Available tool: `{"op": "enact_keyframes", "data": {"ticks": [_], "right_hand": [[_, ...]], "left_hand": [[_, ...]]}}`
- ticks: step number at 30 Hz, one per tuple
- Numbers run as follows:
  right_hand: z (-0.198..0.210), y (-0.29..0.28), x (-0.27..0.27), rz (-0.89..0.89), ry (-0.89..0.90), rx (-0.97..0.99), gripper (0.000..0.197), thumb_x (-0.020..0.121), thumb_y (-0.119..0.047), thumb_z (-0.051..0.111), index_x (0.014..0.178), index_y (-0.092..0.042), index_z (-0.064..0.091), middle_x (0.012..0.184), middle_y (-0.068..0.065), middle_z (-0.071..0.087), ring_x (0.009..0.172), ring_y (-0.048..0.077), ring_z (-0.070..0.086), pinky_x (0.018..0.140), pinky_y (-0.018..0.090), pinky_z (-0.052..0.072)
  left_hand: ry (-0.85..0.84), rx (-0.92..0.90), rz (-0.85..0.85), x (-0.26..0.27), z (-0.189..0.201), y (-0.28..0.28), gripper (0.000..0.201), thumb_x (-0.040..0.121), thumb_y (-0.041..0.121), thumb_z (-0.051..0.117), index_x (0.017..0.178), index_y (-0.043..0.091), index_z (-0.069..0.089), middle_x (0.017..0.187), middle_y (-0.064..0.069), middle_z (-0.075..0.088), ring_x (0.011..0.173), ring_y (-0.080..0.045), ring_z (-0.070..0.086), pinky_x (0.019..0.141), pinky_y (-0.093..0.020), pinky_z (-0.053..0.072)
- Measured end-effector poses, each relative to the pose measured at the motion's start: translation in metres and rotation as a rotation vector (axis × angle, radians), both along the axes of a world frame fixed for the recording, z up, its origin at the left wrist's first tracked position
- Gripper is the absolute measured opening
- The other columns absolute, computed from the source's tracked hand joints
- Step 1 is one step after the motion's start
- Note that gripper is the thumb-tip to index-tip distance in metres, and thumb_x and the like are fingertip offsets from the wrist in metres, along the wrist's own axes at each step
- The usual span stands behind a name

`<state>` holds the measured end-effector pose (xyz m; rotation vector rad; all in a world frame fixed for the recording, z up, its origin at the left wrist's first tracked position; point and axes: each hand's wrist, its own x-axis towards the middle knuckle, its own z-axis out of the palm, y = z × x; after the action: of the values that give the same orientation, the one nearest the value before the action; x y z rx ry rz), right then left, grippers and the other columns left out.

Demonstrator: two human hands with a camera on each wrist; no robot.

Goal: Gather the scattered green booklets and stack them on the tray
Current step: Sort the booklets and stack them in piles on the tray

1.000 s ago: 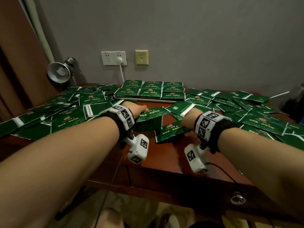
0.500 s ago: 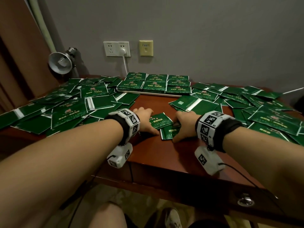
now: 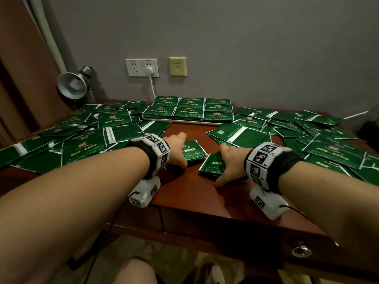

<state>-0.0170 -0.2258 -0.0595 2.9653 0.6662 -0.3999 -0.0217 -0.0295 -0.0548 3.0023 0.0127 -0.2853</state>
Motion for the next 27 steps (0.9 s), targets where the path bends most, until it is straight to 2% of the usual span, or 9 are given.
{"op": "enact_keyframes", "data": {"ticks": [3,5,8,11,15,24,27], "right_hand": [[0.002,0.001,0.004,0.041,-0.113,-0.028,0.075,0.068,-0.056,0.074,0.119,-0.015,0.038,0.111,0.005,0.055,0.094,0.024,0.058,0.079,0.035,0.052],[0.004,0.001,0.008,0.05,-0.163,-0.018,0.073,0.07,-0.054,0.071,0.123,-0.015,0.039,0.114,0.006,0.051,0.1,0.025,0.057,0.081,0.035,0.051],[0.013,-0.001,0.022,0.04,-0.194,0.002,0.074,0.071,-0.055,0.07,0.128,-0.017,0.039,0.117,0.005,0.05,0.107,0.025,0.053,0.086,0.038,0.05],[0.025,-0.005,0.044,0.0,-0.226,0.023,0.072,0.074,-0.047,0.07,0.133,-0.018,0.039,0.121,0.007,0.049,0.112,0.027,0.051,0.089,0.039,0.049],[0.036,-0.008,0.082,-0.055,-0.26,0.033,0.075,0.075,-0.046,0.072,0.136,-0.017,0.039,0.125,0.009,0.049,0.116,0.03,0.047,0.093,0.039,0.046],[0.041,0.017,0.192,-0.077,-0.263,0.006,0.081,0.075,-0.052,0.072,0.139,-0.016,0.038,0.131,0.011,0.049,0.12,0.032,0.044,0.099,0.041,0.041],[0.036,0.029,0.222,-0.076,-0.256,-0.045,0.091,0.072,-0.059,0.073,0.143,-0.018,0.035,0.135,0.01,0.046,0.124,0.032,0.041,0.101,0.042,0.039]], "left_hand": [[-0.084,0.035,-0.013,0.003,0.007,0.004,0.097,0.07,0.031,0.08,0.148,0.016,0.025,0.135,-0.006,0.047,0.121,-0.027,0.048,0.097,-0.035,0.044],[-0.123,0.077,-0.032,0.008,0.013,0.008,0.089,0.073,0.029,0.078,0.147,0.019,0.029,0.138,-0.003,0.046,0.127,-0.027,0.042,0.097,-0.036,0.038],[-0.153,0.114,-0.056,0.02,0.024,0.016,0.081,0.073,0.026,0.075,0.143,0.023,0.035,0.135,-0.001,0.048,0.126,-0.025,0.041,0.099,-0.039,0.037],[-0.153,0.129,-0.044,0.036,0.034,0.023,0.083,0.069,0.025,0.074,0.142,0.029,0.033,0.133,-0.001,0.049,0.123,-0.026,0.044,0.1,-0.044,0.037],[-0.168,0.16,-0.074,0.068,0.045,0.028,0.079,0.076,0.026,0.073,0.144,0.026,0.033,0.137,-0.002,0.048,0.129,-0.028,0.038,0.107,-0.046,0.029],[-0.162,0.158,-0.125,0.173,0.044,0.036,0.079,0.078,0.024,0.072,0.146,0.027,0.031,0.138,-0.002,0.046,0.13,-0.027,0.034,0.108,-0.044,0.028],[-0.145,0.164,-0.126,0.206,0.037,0.038,0.085,0.077,0.026,0.075,0.148,0.025,0.029,0.141,-0.004,0.042,0.133,-0.029,0.032,0.107,-0.045,0.029]]}}
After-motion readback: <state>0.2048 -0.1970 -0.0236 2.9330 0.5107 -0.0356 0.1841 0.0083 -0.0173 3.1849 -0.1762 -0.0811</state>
